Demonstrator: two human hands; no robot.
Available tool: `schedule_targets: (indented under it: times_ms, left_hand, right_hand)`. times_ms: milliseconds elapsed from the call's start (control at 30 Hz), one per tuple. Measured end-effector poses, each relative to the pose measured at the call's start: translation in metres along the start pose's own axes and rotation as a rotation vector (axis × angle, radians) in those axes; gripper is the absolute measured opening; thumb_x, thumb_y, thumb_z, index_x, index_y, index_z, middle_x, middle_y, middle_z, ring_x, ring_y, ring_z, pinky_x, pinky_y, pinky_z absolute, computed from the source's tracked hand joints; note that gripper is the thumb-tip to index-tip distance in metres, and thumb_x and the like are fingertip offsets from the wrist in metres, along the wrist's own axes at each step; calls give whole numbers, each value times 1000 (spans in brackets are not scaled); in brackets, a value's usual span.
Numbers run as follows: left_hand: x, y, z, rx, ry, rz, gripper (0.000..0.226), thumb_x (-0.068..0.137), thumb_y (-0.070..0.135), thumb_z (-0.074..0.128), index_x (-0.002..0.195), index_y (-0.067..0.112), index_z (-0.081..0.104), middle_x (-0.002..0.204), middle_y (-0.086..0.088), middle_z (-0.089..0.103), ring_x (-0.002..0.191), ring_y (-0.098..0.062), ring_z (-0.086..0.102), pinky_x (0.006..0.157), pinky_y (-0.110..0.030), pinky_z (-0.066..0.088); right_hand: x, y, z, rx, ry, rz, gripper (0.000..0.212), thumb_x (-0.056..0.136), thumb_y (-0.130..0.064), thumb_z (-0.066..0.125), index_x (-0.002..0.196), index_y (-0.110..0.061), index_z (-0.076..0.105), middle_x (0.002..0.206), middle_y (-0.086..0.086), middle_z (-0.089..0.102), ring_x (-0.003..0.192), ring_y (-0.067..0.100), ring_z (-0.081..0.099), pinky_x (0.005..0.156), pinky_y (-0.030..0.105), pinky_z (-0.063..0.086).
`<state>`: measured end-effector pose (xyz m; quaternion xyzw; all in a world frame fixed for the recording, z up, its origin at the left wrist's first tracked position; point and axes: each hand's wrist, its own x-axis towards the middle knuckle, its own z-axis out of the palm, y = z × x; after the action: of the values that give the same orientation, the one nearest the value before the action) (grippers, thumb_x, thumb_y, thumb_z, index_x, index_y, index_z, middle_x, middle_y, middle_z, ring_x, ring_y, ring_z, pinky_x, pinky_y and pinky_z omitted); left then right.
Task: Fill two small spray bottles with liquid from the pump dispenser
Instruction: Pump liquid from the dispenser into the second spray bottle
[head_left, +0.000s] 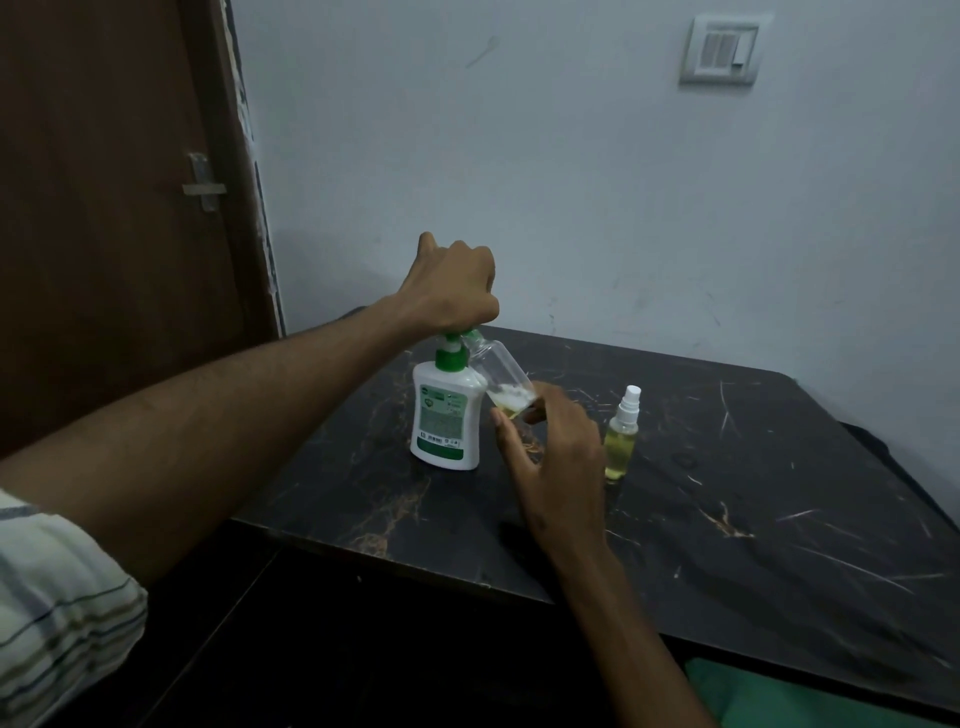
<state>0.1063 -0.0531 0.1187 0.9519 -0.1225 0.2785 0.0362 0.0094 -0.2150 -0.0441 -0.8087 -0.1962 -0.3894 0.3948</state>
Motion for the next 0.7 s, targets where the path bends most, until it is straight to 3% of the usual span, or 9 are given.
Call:
schedule_targets:
  times_ms: [700]
  left_hand:
    - [-1, 1, -2, -20, -27, 8, 4, 63, 23, 49, 67, 24, 51, 73, 1, 66, 72, -22, 62, 103, -53, 33]
  right_hand:
    - [1, 0, -1, 3, -10, 3, 39, 99, -50, 59, 123, -20, 62, 108, -6, 65, 94, 7, 55, 86, 37, 51]
